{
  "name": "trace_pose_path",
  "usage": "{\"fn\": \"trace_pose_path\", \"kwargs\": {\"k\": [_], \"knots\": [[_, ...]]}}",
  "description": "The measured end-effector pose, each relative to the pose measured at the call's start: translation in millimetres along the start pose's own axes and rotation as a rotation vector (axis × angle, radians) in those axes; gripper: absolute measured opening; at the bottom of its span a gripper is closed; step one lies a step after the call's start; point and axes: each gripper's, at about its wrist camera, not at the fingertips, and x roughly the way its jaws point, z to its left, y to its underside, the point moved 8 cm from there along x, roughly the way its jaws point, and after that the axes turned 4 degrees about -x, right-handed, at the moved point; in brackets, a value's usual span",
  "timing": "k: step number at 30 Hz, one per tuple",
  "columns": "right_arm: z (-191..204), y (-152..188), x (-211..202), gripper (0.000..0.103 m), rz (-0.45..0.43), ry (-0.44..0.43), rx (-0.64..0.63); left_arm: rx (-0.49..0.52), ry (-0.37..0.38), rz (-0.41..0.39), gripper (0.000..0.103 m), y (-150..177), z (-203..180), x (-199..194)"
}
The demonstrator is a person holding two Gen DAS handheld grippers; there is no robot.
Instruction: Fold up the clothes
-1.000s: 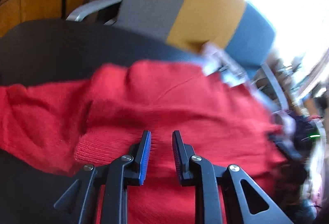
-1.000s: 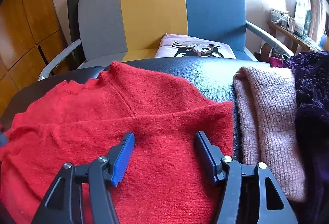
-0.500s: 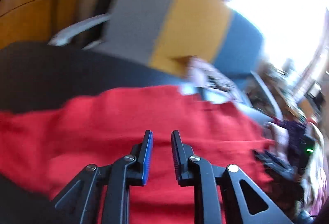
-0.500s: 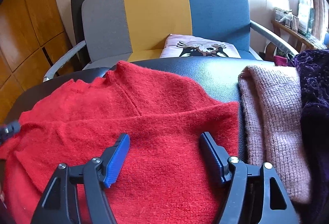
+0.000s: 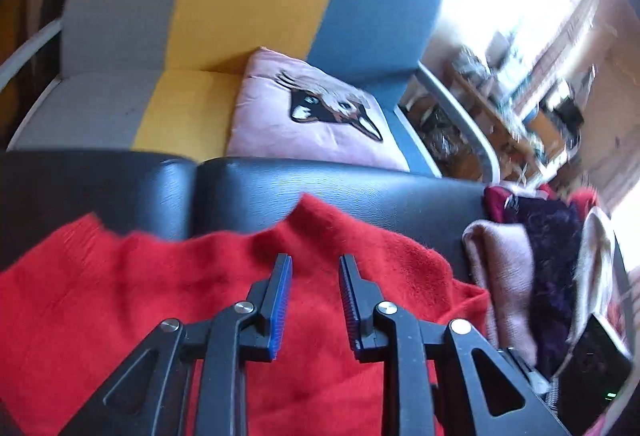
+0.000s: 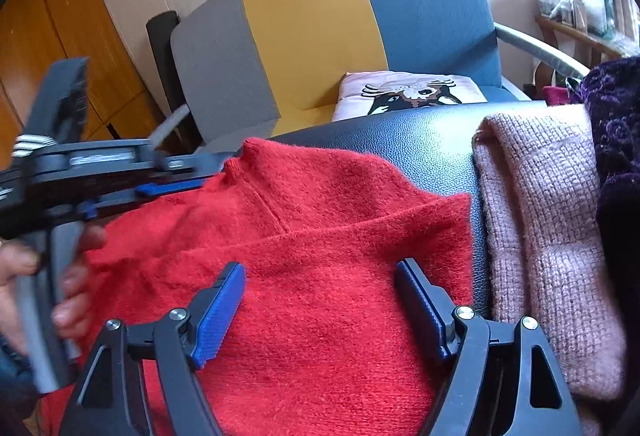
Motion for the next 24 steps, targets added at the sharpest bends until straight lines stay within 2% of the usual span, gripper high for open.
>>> {"fn": "trace_pose_path", "kwargs": {"k": [3,6,11,15,18,21,24], "knots": [[-0.3,-0.2,-0.9,0.080,-0.008,-0.020,0.016,0.071,-0.055,0.031,0.025,-1.6,-10.1,23.5],[-0.6,-0.5,-1.1,0.081,-0.014,-0.034,0.027,0.119,-0.118,-0.007,0.024,-11.7,-12.5,36.5],[0.0,0.2,-1.8,0.081,-0.019,-0.043,0.036,0.004,-0.092,-0.044,0.023,-33.6,3.3,51.7],[0.4,0.9,-2.3,0.081,-0.019,-0.043,0.036,0.030,-0.137,-0.047,0.023,-38.0,-1.5,58.7],[0.4,1.3,-2.0,0.081,-0.019,-0.041,0.034,0.007,-0.154,-0.064,0.025,-38.7,2.3,43.2],[0.2,1.3,-1.3,0.081,-0.017,-0.038,0.031,-0.074,-0.119,-0.126,0.025,-37.3,24.8,2.9],[0.1,1.7,-0.9,0.082,-0.013,-0.033,0.025,-0.098,-0.187,-0.161,0.025,-30.3,61.7,-33.2]]}}
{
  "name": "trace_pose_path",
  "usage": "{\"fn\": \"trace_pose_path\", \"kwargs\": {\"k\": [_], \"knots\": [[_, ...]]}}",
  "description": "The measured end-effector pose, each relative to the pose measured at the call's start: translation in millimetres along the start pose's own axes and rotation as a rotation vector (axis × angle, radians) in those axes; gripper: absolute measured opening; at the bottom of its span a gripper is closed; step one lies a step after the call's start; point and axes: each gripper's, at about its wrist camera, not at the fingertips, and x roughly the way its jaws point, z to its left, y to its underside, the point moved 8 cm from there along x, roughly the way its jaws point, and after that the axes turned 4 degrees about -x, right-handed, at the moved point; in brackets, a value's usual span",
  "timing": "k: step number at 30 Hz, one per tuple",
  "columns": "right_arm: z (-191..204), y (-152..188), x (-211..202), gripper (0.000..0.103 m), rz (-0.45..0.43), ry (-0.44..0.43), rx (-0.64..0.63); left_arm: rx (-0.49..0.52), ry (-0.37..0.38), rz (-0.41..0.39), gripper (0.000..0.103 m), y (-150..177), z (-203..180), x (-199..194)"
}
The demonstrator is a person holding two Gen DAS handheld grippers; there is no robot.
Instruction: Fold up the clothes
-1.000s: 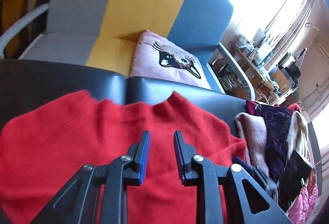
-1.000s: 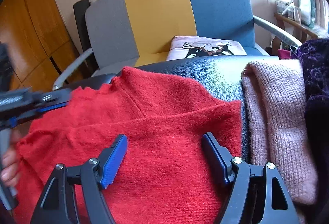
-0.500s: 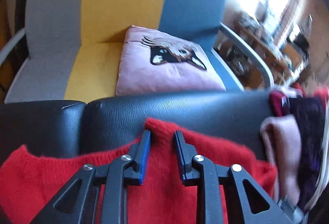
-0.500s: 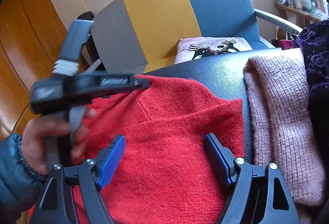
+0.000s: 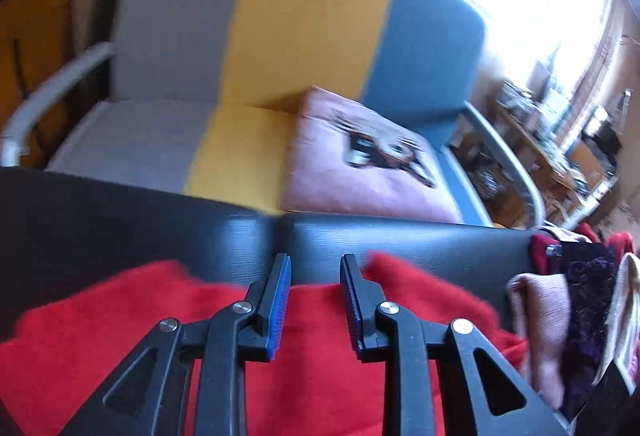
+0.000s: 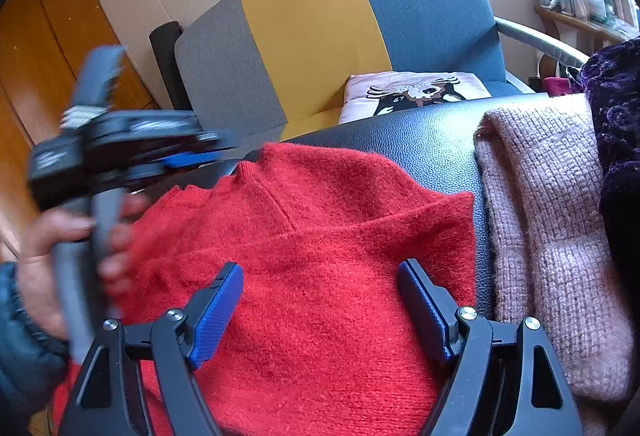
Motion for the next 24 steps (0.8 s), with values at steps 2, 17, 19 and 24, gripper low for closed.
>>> {"fn": "trace_pose_path", "kwargs": {"k": [2,17,19,24], "knots": [[0.0,0.3,0.1,0.082,0.003,0.006,-0.005,-0.017,-0.058,0.025,0.025,4.8,32.6,-8.5],[4.6,3.7,7.1,0.085,0.034,0.074,-0.070,-0.113,-0.105,-0.037,0.027,11.3,111.1,7.6],[5.0,3.9,8.2,0.085,0.038,0.085,-0.078,-0.097,-0.123,-0.026,0.027,10.9,108.7,5.0],[5.6,3.9,10.7,0.085,0.050,0.111,-0.097,-0.142,-0.142,-0.040,0.027,16.5,120.9,-42.5]]}}
